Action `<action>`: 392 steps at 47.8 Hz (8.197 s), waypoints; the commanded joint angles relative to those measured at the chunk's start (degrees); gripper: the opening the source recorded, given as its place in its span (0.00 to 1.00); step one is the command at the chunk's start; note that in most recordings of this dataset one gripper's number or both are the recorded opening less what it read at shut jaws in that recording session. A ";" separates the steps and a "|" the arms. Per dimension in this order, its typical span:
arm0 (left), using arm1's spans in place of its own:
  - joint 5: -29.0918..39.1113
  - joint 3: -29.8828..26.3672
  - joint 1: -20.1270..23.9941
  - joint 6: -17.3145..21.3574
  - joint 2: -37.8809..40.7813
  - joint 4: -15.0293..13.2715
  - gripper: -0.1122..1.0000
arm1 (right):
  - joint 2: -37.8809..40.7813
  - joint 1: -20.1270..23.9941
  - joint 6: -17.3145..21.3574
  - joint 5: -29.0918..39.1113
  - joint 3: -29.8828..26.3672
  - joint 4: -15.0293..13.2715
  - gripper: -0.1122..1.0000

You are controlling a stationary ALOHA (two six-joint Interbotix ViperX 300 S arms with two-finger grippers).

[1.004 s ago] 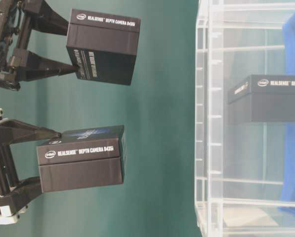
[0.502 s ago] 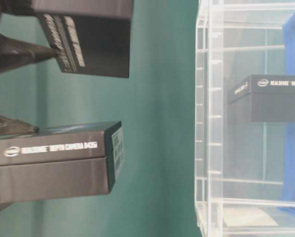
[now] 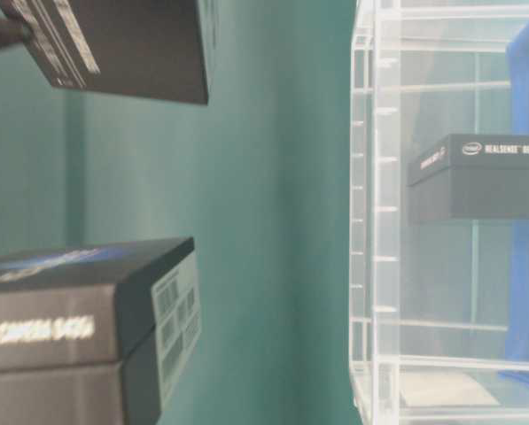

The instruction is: Take the box out of the case with both arms.

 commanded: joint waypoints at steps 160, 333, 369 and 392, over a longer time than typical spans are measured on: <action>-47.02 52.82 -7.29 -15.56 -5.62 1.32 0.68 | 5.45 4.13 20.48 -36.47 35.24 4.48 0.69; -11.16 36.74 -3.69 -7.38 -21.80 1.76 0.88 | -16.00 0.62 6.42 -8.35 24.96 5.19 0.90; -14.94 50.10 -7.56 -15.47 -32.43 1.58 0.88 | -21.53 0.70 6.42 -7.12 30.15 5.27 0.90; -14.85 50.10 -7.29 -15.21 -32.52 1.58 0.88 | -21.53 0.62 5.89 -6.86 30.15 5.36 0.90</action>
